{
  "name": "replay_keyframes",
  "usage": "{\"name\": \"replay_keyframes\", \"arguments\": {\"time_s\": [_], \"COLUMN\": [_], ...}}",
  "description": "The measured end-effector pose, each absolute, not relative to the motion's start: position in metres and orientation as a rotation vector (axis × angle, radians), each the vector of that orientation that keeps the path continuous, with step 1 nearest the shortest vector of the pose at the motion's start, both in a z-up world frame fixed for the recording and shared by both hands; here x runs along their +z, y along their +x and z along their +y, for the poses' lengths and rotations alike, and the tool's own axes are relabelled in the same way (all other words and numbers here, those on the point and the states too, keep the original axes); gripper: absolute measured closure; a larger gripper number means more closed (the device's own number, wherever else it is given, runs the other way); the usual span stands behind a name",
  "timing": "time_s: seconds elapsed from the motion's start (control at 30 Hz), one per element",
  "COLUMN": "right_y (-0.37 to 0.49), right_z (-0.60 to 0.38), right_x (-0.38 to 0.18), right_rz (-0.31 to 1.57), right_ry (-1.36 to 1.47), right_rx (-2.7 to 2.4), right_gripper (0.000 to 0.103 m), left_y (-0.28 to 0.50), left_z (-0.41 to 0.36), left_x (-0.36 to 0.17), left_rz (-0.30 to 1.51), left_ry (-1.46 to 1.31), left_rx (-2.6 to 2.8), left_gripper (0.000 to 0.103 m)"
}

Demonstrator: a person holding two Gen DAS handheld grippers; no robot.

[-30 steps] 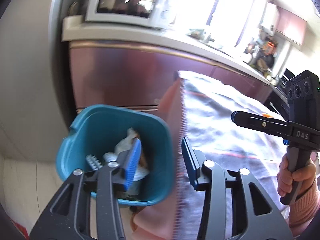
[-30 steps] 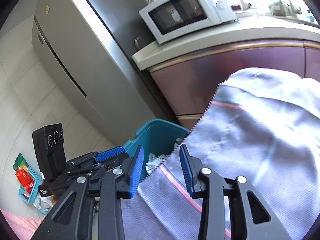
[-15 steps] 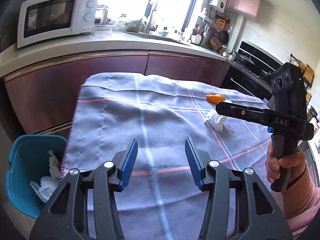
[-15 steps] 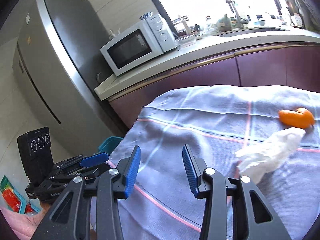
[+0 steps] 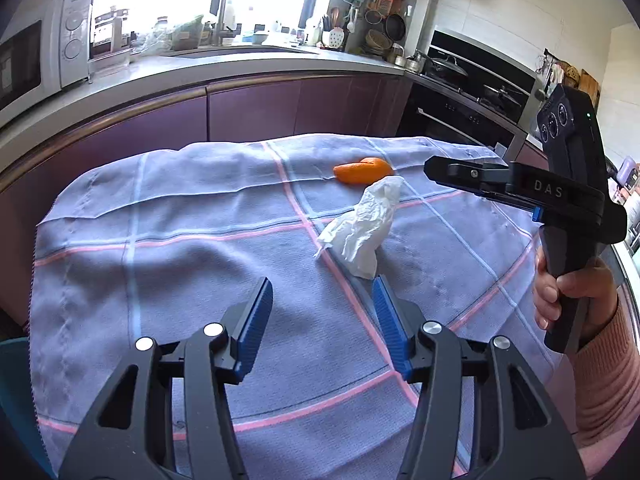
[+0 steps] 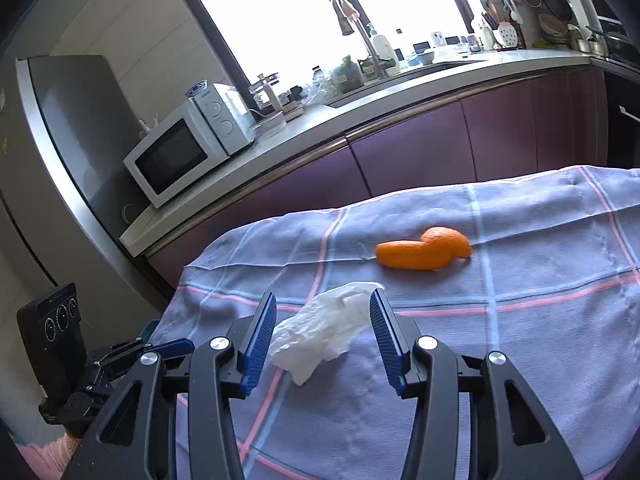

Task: Collect trash
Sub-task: 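Move both tools back over the cloth toward the tissue and orange peel, then grasp the white tissue with the left tool while the right tool grasps the orange peel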

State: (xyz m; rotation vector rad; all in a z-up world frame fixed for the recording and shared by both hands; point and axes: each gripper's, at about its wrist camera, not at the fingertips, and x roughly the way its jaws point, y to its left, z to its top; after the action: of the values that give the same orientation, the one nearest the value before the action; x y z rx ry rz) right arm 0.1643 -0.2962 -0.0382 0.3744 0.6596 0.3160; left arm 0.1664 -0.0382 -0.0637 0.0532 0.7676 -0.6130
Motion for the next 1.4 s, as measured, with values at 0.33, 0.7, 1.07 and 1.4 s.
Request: {"name": "replay_keyframes", "arguments": {"time_s": [0.33, 0.7, 1.07, 1.4], "right_y": [0.205, 0.256, 0.269, 0.262], "right_z": [-0.334, -0.338, -0.326, -0.327], "right_x": [-0.057, -0.071, -0.078, -0.076], "right_rz": [0.709, 0.782, 0.828, 0.825], "right_ry": [0.419, 0.411, 0.338, 0.329], "right_rx": [0.247, 0.188, 0.175, 0.186], "right_gripper": [0.056, 0.045, 0.05, 0.071], "left_y": [0.2, 0.222, 0.231, 0.227], "left_z": [-0.082, -0.112, -0.114, -0.106], "left_x": [-0.068, -0.086, -0.098, -0.095], "left_rz": [0.793, 0.845, 0.895, 0.883], "left_ry": [0.123, 0.171, 0.15, 0.113], "left_rx": [-0.627, -0.618, -0.643, -0.654], "left_gripper": [0.048, 0.05, 0.08, 0.095]}}
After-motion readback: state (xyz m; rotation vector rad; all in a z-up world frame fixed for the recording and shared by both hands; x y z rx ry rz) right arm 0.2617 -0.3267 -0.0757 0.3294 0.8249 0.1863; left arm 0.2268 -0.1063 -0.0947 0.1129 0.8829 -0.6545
